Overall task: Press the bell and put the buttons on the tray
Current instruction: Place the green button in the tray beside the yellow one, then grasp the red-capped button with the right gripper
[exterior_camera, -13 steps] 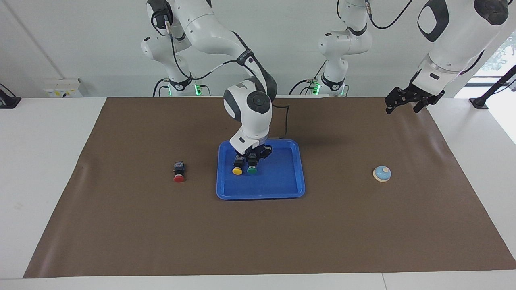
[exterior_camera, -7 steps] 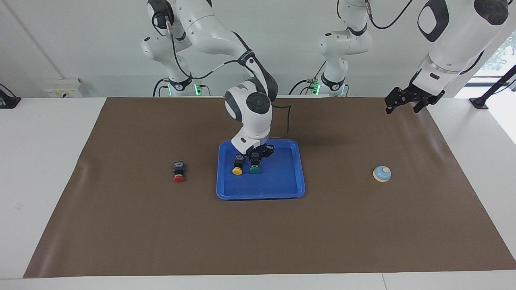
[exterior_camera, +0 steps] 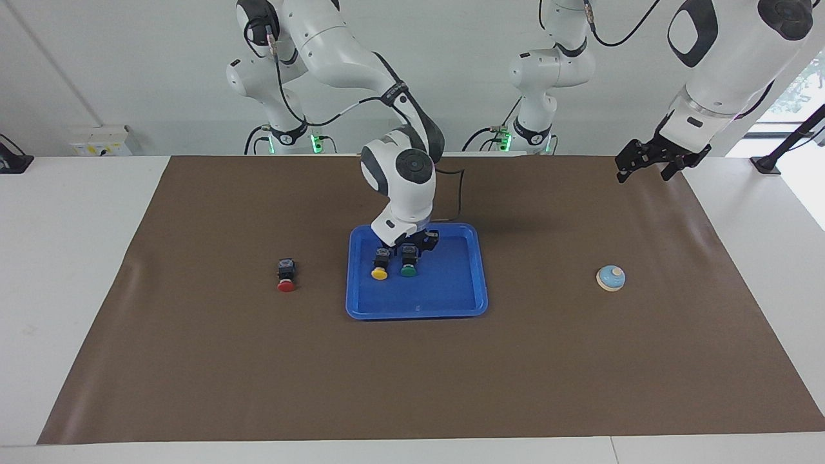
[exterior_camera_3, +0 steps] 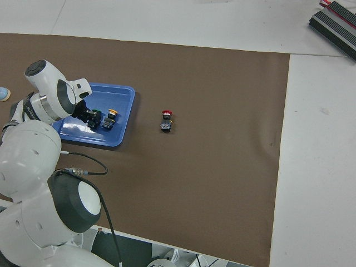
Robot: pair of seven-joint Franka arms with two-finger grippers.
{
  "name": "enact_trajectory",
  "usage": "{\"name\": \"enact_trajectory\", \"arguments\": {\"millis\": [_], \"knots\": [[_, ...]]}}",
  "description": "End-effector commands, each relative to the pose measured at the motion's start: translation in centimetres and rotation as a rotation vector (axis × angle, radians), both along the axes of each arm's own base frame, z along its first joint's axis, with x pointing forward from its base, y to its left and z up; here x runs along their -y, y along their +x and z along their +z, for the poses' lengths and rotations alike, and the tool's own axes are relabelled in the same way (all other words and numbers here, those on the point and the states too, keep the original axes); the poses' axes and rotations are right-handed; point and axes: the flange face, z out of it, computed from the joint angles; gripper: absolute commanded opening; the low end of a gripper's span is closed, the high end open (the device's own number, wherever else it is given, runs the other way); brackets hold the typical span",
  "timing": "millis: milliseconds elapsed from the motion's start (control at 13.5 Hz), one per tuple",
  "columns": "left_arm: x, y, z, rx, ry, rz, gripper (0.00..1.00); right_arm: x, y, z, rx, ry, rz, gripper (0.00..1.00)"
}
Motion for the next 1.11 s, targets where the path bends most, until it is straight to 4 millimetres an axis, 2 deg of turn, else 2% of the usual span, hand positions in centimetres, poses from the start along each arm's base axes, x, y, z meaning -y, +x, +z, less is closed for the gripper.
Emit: {"name": "enact_trajectory", "arguments": {"millis": [0,74,223,371,519,593,742,816,1038], "knots": [[0.0,-0.2,0.6,0.007,-0.007,0.005,1.00,4.3,2.2,5.5,0.006,0.012,-0.014,1.00],[0.1,-0.2,0.6,0.007,-0.007,0.003,1.00,7.9,3.3,7.1,-0.008,0.016,0.013,1.00],[0.1,-0.2,0.6,0.007,-0.007,0.003,1.00,14.4,4.9,8.6,-0.028,0.027,0.037,1.00],[0.1,-0.2,0.6,0.007,-0.007,0.003,1.00,20.2,6.2,8.9,-0.026,0.030,0.023,1.00],[0.1,-0.2,0.6,0.007,-0.007,0.003,1.00,23.4,6.2,8.2,-0.024,-0.016,0.070,1.00],[0.1,-0.2,0.6,0.007,-0.007,0.003,1.00,25.5,6.2,7.5,-0.007,-0.038,0.074,1.00],[0.0,-0.2,0.6,0.007,-0.007,0.005,1.00,28.5,5.6,5.8,0.025,-0.028,0.130,1.00],[0.0,-0.2,0.6,0.007,-0.007,0.005,1.00,29.4,5.0,4.7,0.042,-0.023,0.137,1.00],[0.1,-0.2,0.6,0.007,-0.007,0.003,1.00,29.9,3.2,2.4,0.085,-0.012,0.148,1.00]]}}
